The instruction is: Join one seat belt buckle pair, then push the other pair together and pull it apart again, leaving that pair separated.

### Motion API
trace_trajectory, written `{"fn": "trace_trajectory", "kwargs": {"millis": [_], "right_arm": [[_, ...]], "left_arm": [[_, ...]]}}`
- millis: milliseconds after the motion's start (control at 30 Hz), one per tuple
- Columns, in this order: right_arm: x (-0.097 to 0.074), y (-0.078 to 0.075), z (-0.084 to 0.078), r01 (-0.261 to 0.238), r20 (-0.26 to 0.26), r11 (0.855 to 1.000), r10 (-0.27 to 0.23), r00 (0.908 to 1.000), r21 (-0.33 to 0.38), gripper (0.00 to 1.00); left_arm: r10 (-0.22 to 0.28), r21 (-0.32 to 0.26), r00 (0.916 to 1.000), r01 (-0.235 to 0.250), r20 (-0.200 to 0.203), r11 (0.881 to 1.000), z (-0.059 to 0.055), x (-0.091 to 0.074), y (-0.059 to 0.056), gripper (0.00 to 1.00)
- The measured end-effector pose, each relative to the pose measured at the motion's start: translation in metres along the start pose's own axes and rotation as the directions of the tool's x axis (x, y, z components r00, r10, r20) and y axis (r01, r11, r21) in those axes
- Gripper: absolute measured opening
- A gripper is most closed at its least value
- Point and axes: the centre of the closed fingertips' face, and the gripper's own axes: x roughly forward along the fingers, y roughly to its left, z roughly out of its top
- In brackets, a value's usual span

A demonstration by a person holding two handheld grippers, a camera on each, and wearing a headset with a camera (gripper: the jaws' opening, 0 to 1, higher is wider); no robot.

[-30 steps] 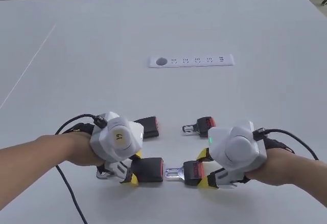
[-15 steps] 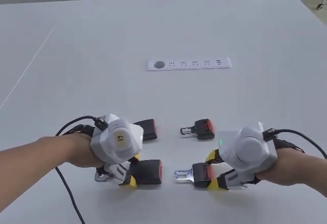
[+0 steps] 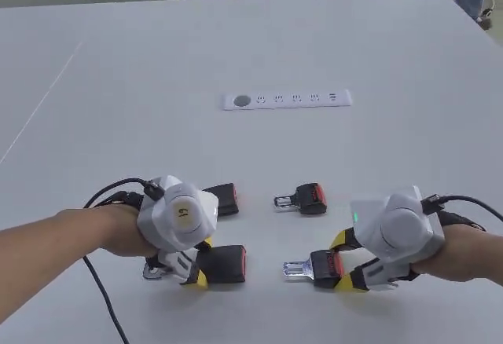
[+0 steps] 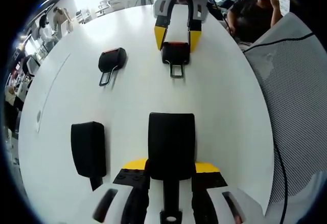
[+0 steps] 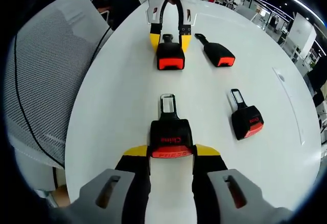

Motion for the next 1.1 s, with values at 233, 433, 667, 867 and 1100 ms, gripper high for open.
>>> {"fn": "trace_trajectory", "kwargs": {"millis": [233,433,667,867,1100], "right_arm": [[-0.004,0.0,-0.007,0.004,-0.013,1.0,-0.004,0.9999,-0.002,0.28],[-0.006,0.001,-0.011,0.008,-0.019,1.0,-0.008,0.9998,0.0,0.29],[-0.008,-0.002,-0.015,0.019,-0.022,1.0,-0.018,0.9996,0.011,0.29],[-0.011,-0.002,-0.019,0.021,-0.028,1.0,-0.021,0.9994,0.008,0.3],[-0.01,-0.001,-0.02,0.027,-0.037,0.999,-0.027,0.9989,-0.023,0.3]], "left_arm": [[-0.001,0.004,1.0,0.001,-0.001,1.0,0.0,0.0,0.0,0.32],[0.0,0.004,1.0,0.0,0.003,1.0,0.0,0.0,-0.001,0.32],[-0.003,0.008,1.0,0.003,-0.003,1.0,0.0,-0.001,-0.001,0.32],[-0.007,-0.004,1.0,0.007,-0.005,1.0,0.0,-0.001,-0.001,0.32],[0.0,0.008,1.0,0.0,0.004,1.0,0.0,-0.001,-0.002,0.33]]}}
